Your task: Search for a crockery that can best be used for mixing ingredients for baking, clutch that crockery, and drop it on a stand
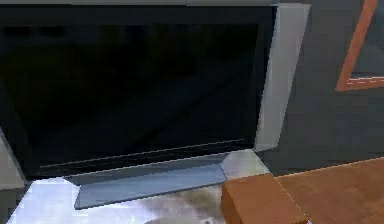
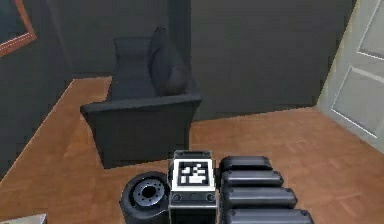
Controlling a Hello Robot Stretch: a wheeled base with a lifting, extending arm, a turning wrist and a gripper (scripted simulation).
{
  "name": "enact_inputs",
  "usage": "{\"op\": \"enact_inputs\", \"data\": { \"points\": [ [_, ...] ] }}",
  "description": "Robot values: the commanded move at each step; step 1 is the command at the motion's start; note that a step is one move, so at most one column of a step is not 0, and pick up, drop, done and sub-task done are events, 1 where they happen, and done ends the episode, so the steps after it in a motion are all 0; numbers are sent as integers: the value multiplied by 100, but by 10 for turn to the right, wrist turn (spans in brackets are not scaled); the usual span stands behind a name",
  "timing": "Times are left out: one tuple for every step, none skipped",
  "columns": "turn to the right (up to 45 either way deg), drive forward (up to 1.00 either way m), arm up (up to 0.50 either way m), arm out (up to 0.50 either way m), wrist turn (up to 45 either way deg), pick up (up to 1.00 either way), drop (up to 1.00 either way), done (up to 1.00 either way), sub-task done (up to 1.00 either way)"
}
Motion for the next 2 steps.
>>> {"op": "enact_inputs", "data": {
  "points": [
    [150, 0, 0, 0, 0, 0, 0, 0, 0],
    [0, 20, 0, 0, 0, 0, 0, 0, 0]
  ]
}}
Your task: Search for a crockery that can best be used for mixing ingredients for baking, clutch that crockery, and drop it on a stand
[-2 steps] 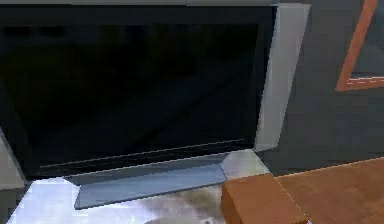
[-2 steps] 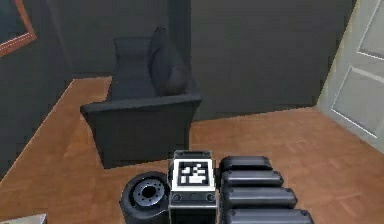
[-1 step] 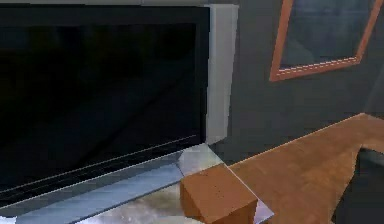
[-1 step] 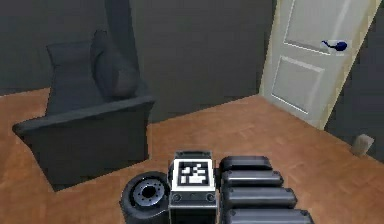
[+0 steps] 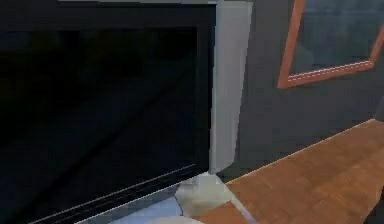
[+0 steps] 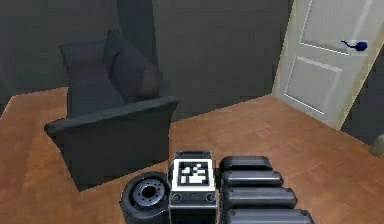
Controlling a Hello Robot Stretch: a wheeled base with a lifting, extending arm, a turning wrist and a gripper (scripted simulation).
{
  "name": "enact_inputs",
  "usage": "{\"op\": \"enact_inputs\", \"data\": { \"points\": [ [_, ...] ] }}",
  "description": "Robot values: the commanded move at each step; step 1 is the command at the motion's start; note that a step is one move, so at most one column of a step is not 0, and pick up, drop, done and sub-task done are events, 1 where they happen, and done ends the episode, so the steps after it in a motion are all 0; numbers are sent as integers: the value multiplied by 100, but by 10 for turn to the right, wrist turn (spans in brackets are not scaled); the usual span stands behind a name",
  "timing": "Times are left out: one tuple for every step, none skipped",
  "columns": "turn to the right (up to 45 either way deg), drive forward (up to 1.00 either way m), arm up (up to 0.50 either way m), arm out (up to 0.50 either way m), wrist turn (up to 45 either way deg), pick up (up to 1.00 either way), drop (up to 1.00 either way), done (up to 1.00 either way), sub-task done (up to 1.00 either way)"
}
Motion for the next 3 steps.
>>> {"op": "enact_inputs", "data": {
  "points": [
    [-450, 0, 0, 0, 0, 0, 0, 0, 0],
    [390, 0, 0, 0, 0, 0, 0, 0, 0],
    [-390, 0, 0, 0, 0, 0, 0, 0, 0]
  ]
}}
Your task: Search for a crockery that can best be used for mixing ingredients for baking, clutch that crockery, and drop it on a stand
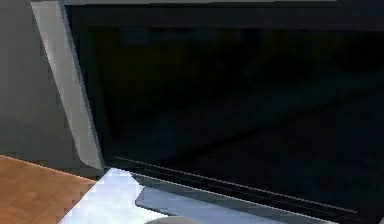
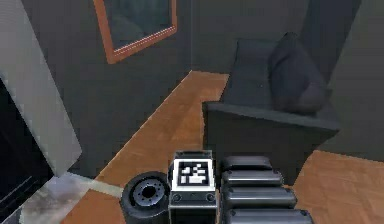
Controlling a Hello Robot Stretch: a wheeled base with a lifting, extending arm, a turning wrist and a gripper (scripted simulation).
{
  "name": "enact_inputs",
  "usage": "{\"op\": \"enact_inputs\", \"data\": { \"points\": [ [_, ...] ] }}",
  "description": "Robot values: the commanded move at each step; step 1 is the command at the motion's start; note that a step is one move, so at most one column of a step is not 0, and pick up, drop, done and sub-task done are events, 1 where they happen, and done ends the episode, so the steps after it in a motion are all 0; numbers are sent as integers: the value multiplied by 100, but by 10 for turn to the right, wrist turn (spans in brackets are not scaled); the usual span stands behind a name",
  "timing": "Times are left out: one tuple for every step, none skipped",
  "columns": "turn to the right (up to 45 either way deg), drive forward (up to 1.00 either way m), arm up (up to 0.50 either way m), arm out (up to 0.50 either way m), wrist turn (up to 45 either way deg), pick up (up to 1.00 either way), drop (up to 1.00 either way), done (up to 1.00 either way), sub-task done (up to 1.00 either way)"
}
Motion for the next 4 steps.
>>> {"op": "enact_inputs", "data": {
  "points": [
    [300, 0, 0, 0, 0, 0, 0, 0, 0],
    [-210, 0, 0, 0, 0, 0, 0, 0, 0],
    [450, 0, 0, 0, 0, 0, 0, 0, 0],
    [450, 0, 0, 0, 0, 0, 0, 0, 0]
  ]
}}
